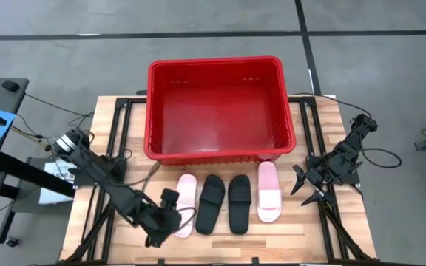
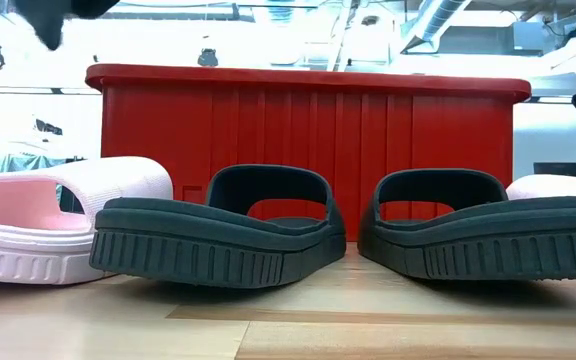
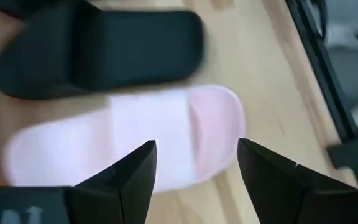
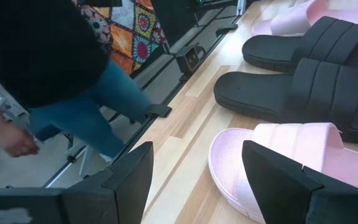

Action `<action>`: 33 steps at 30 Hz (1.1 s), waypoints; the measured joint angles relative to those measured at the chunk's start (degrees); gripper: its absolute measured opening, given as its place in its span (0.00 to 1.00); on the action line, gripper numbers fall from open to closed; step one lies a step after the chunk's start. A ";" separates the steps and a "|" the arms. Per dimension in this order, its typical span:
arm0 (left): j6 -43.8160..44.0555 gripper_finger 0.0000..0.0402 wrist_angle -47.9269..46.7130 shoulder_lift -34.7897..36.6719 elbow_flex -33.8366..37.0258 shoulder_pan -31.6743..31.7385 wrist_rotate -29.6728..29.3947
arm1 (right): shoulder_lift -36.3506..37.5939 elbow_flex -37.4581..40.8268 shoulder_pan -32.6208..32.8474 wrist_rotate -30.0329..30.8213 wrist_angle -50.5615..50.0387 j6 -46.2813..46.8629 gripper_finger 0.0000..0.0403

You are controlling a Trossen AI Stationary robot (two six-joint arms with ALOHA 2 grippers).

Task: Pick and place slides into bin
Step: Put the left pink slipper in the red bin

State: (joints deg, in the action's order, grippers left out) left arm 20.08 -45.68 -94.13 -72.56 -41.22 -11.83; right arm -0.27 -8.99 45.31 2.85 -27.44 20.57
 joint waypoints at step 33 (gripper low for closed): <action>1.53 0.51 -0.93 -24.76 -9.90 -2.66 -1.69 | -0.01 0.00 0.01 0.00 -0.02 -0.01 0.59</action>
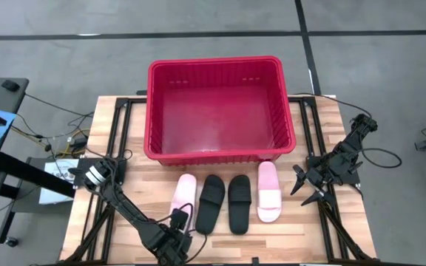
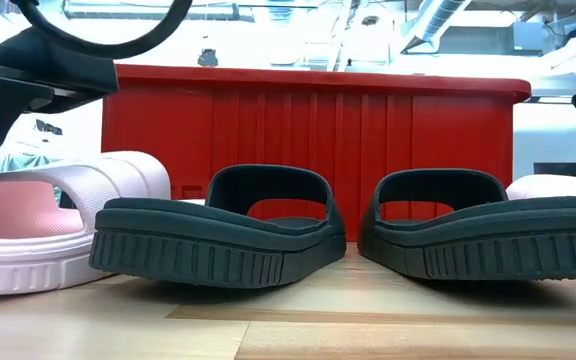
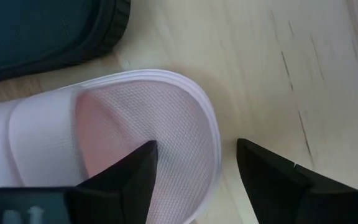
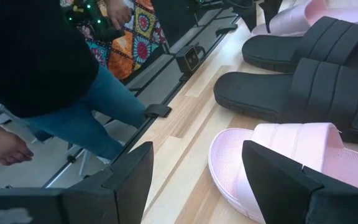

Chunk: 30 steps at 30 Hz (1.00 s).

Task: Pick and place slides into bin
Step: Put the left pink slipper in the red bin

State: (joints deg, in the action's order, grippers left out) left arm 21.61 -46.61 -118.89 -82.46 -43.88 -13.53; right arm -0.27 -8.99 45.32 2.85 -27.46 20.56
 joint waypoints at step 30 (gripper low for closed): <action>2.97 0.01 -17.16 -0.63 -11.59 -2.18 4.25 | 0.00 0.00 -0.02 0.00 0.02 0.01 0.59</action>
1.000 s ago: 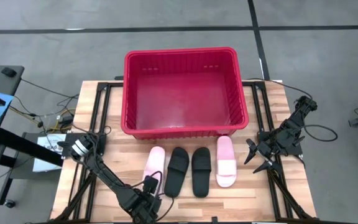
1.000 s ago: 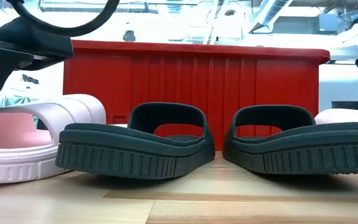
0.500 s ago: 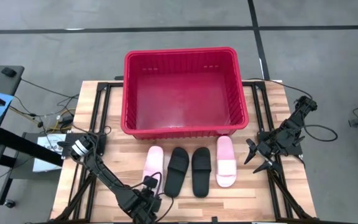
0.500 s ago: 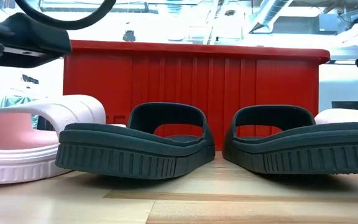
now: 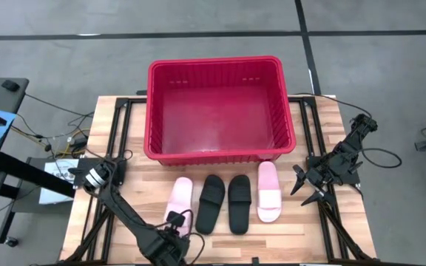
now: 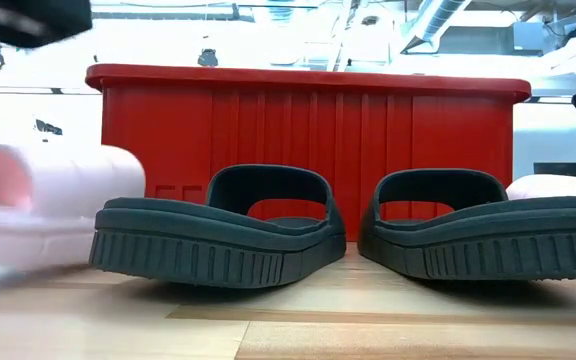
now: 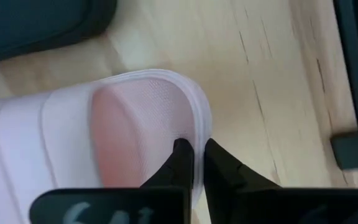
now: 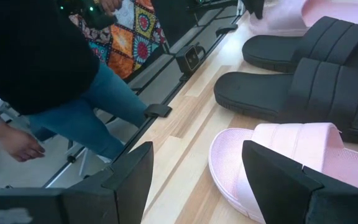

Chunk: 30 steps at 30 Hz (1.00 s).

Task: Pick and place slides into bin
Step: Put the left pink slipper in the red bin

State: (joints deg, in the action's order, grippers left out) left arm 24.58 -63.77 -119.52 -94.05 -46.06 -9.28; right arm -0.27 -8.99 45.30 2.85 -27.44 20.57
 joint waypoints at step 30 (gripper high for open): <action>17.58 0.00 -15.46 0.33 -40.92 -7.67 -12.27 | 0.00 0.01 0.01 0.00 -0.01 -0.01 0.59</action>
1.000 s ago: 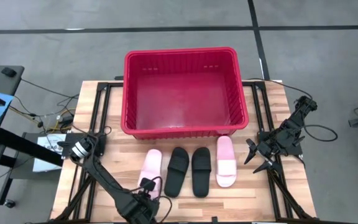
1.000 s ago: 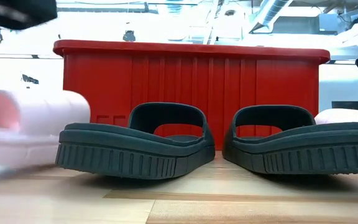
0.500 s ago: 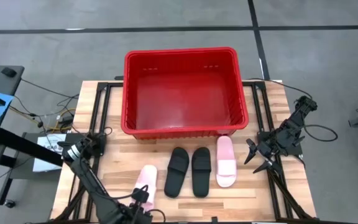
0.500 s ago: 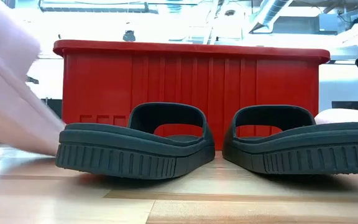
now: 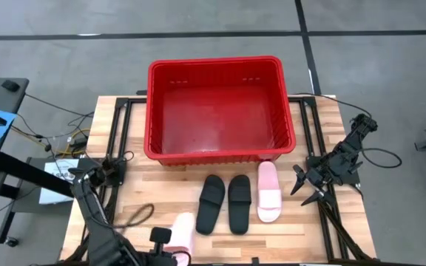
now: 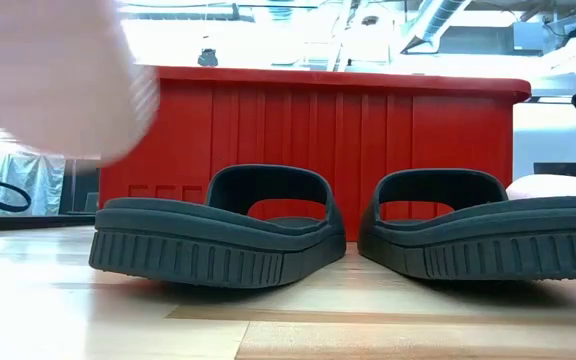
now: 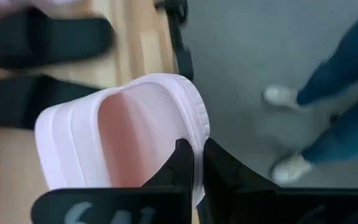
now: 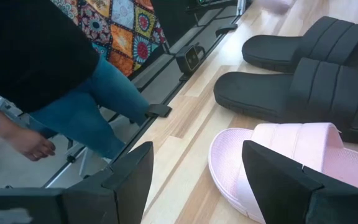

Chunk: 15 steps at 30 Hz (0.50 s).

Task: Pick and place slides into bin
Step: Put the left pink slipper in the red bin

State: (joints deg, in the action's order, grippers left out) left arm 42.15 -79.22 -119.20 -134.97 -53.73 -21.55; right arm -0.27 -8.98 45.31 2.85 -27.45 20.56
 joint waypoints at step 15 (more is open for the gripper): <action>-5.06 0.00 -2.90 11.94 -0.05 3.21 -11.20 | 0.00 -0.01 -0.01 0.00 -0.01 0.00 0.59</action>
State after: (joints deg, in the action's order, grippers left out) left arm 37.09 -82.12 -107.26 -135.02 -50.53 -32.75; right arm -0.27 -8.99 45.31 2.85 -27.46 20.56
